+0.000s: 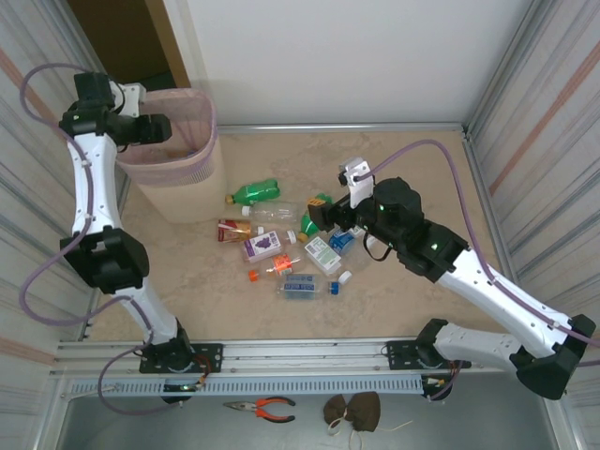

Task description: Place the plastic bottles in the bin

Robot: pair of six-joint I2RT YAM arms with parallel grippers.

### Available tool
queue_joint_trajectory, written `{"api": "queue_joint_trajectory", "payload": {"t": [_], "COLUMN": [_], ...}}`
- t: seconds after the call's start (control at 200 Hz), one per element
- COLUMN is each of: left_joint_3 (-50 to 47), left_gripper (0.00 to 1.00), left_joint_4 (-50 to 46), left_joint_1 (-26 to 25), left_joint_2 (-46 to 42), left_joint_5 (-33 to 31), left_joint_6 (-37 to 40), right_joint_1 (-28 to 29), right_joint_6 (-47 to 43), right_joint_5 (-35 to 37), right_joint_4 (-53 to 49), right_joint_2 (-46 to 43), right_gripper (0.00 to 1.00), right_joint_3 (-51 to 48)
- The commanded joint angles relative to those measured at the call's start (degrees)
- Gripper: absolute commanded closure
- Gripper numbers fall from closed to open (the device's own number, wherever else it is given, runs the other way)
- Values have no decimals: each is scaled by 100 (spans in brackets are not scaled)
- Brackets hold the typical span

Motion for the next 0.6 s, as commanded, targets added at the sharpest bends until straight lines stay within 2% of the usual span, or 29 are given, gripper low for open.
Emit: {"api": "queue_joint_trajectory", "payload": {"t": [0.0, 0.19, 0.411, 0.596], "left_joint_3": [-213, -955, -2304, -3327], "left_gripper": [27, 27, 27, 27], "left_joint_4": [209, 857, 2144, 2976], "left_joint_1": [-1, 1, -1, -36], "left_joint_2": [-539, -1393, -2489, -3316], "left_joint_5": [631, 1613, 2887, 3253], "left_joint_6": [-157, -489, -1486, -2202], "right_joint_1": [-325, -1095, -1795, -1996], "right_joint_6": [591, 1064, 1072, 833], "right_joint_5": [141, -187, -393, -669], "right_joint_4": [-688, -1520, -2279, -2935], "right_joint_2": [108, 386, 926, 1590], "right_gripper": [8, 10, 12, 18], "right_joint_3": [291, 346, 313, 363]}}
